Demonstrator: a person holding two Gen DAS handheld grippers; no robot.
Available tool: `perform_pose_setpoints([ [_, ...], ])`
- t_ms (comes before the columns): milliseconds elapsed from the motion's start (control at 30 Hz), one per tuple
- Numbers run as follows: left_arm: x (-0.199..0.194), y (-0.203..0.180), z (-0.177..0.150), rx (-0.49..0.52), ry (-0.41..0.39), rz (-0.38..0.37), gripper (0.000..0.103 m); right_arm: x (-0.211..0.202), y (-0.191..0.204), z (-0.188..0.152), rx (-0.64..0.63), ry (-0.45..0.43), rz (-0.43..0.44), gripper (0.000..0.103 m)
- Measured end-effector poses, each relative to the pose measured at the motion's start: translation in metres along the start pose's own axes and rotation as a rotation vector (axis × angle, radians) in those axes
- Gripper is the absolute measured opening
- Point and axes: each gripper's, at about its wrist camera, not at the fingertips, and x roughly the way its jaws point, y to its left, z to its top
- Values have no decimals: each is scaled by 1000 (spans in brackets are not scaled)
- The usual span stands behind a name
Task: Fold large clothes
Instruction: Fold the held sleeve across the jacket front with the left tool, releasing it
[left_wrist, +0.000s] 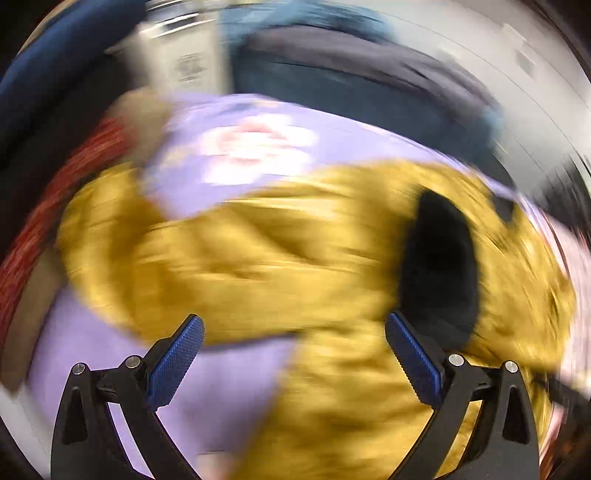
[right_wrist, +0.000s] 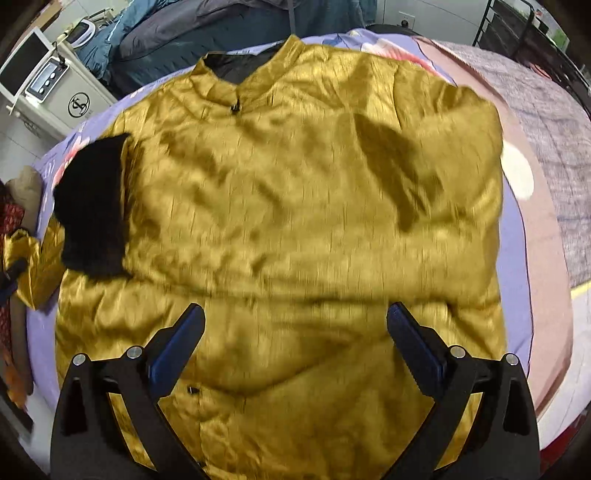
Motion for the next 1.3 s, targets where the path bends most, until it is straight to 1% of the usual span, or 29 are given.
perform_pose_setpoints([
  [33,-1,29,6,-89,1,36,96,-4,-2,-9,-5,-5,-3,97],
  [67,-2,47,8,-159,3,55,96,-7,0,-18,-4,-11,-4,97],
  [100,-1,73,11,-256,13,71,96,-11,3,-29,1,-15,-2,97],
  [133,2,98,14,-347,25,72,96,-16,5,-35,10,-20,4,97],
  [167,1,116,15,-409,28,60,95,-19,6,-36,17,-25,10,97],
  [233,10,147,23,-520,37,11,95,-28,7,-41,23,-39,13,97],
  [300,20,164,33,-565,59,-29,95,-38,6,-43,22,-58,8,97],
  [333,26,167,40,-571,66,-65,95,-43,5,-45,23,-63,5,97],
  [367,31,166,45,-569,74,-90,95,-47,5,-46,26,-71,2,97],
  [433,40,168,54,-556,84,-104,92,-52,5,-47,34,-86,-2,97],
  [467,44,169,55,-553,86,-108,85,-55,5,-48,39,-91,-4,97],
  [500,49,169,56,-548,98,-104,70,-58,4,-50,45,-97,-3,97],
  [533,54,169,55,-542,117,-99,63,-63,3,-54,51,-102,-2,97],
  [600,62,169,54,-540,137,-114,38,-66,2,-58,62,-109,-5,97],
  [667,63,168,52,-528,129,-111,25,-69,2,-62,81,-118,-8,97],
  [700,59,166,50,-509,114,-102,19,-69,1,-64,94,-119,-13,97],
  [767,47,164,50,-471,75,-87,14,-69,1,-67,118,-122,-20,97],
  [800,36,158,51,-435,42,-90,8,-70,1,-69,130,-126,-21,97],
  [867,11,138,57,-326,-34,-76,8,-71,2,-71,145,-132,-24,97],
  [933,-20,108,65,-176,-141,-77,8,-73,4,-72,156,-139,-28,97],
  [967,-38,87,69,-86,-205,-83,8,-75,6,-72,162,-143,-28,97],
  [1000,-52,67,73,-17,-259,-97,8,-77,8,-72,167,-149,-29,97],
  [1033,-69,43,77,59,-315,-135,8,-78,9,-71,171,-154,-29,97],
  [1100,-90,-1,76,177,-378,-216,8,-83,13,-71,180,-168,-31,97],
  [1133,-96,-20,74,230,-397,-244,8,-85,15,-71,183,-173,-31,97],
  [1167,-101,-48,68,309,-410,-284,8,-88,16,-72,189,-179,-27,97],
  [1233,-96,-103,51,452,-398,-347,8,-91,15,-73,201,-182,-16,97],
  [1267,-89,-121,43,495,-384,-356,14,-91,14,-73,202,-177,-17,97],
  [1300,-79,-145,31,549,-350,-370,33,-91,11,-74,199,-168,-25,97],
])
